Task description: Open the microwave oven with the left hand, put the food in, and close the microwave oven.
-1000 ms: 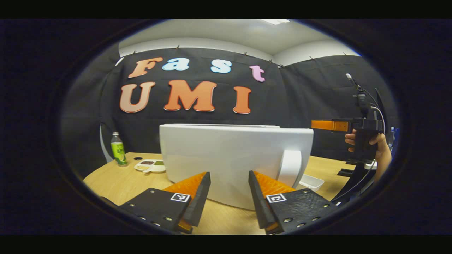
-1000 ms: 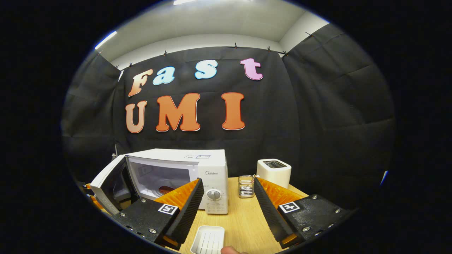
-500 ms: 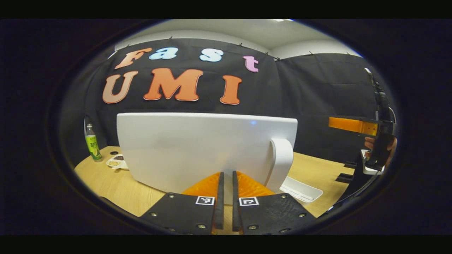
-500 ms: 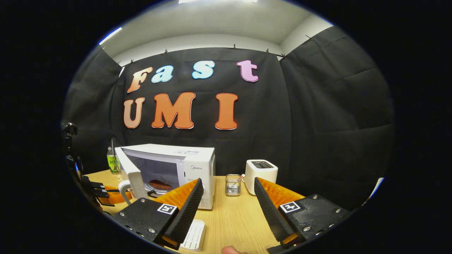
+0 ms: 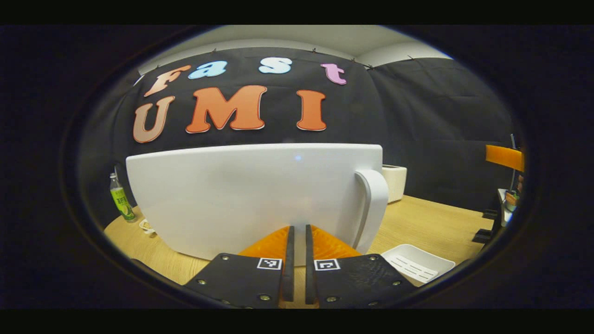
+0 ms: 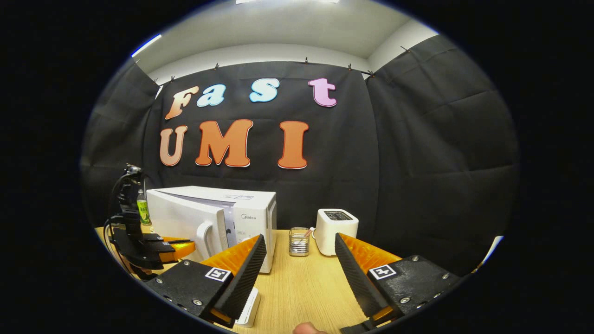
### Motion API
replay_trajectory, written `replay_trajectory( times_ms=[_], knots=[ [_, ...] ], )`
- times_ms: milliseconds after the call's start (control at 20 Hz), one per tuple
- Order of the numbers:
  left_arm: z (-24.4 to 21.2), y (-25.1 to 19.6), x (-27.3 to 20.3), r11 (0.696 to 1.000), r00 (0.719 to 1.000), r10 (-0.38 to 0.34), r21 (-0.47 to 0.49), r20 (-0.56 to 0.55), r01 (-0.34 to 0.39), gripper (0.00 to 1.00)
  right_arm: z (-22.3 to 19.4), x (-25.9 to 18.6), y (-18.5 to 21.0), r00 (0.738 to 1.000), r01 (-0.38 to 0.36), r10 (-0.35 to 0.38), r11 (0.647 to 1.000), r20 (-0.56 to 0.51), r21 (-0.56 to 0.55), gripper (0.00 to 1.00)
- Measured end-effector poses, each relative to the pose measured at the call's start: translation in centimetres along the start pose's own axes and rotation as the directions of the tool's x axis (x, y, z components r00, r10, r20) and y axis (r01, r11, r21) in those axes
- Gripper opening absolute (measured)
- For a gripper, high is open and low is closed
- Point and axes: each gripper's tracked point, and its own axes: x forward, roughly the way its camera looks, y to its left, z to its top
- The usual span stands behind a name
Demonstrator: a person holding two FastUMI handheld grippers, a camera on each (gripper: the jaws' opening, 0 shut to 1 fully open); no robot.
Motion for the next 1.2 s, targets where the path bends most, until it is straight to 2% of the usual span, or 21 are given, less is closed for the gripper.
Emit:
replay_trajectory(
  times_ms=[50,100,150,300,400,500,700,900,1200],
  knots=[
    [0.0,-0.1,0.8,1.0,1.0,0.003,-0.004,0.0,-0.003,0.1,-0.1,0.0,-0.1,1.0,0.004,-0.004,1.0,-0.001,0.0,0.93],
    [-0.2,-0.3,1.3,1.0,1.0,0.006,-0.005,-0.002,-0.006,0.09,-0.1,0.0,-0.2,1.0,0.007,-0.007,1.0,-0.002,0.0,0.97],
    [0.0,-0.2,1.8,1.0,1.0,0.011,-0.003,0.0,-0.011,0.09,-0.1,-0.3,-0.3,1.0,0.007,-0.007,1.0,-0.003,-0.004,0.93],
    [-0.1,0.1,3.6,0.999,0.999,0.05,-0.022,-0.009,-0.05,0.1,0.0,-0.1,-0.8,1.0,0.022,-0.022,0.999,-0.001,-0.023,0.93],
    [-0.5,-0.4,4.1,0.997,0.999,0.041,-0.06,-0.016,-0.041,0.12,0.0,-0.2,-0.9,1.0,0.027,-0.028,0.999,-0.001,-0.03,0.93],
    [-0.3,-0.4,4.3,0.997,0.999,0.05,-0.056,-0.01,-0.051,0.0,-0.1,-0.2,-1.1,0.999,0.032,-0.032,0.999,0.0,-0.035,0.93],
    [-0.3,-0.1,5.2,0.997,0.998,0.057,-0.046,-0.014,-0.058,0.01,-0.1,-0.4,-1.0,0.999,0.038,-0.038,0.999,-0.003,-0.031,0.93],
    [1.3,0.6,3.9,0.998,0.998,0.066,-0.024,0.008,-0.065,0.0,0.3,-0.3,-0.8,0.999,0.042,-0.042,0.999,-0.002,-0.027,0.93],
    [8.6,2.6,-2.5,0.997,0.992,0.073,0.031,0.105,-0.076,0.01,2.8,0.0,0.2,0.999,0.042,-0.041,0.999,0.027,-0.014,0.93]
  ],
)
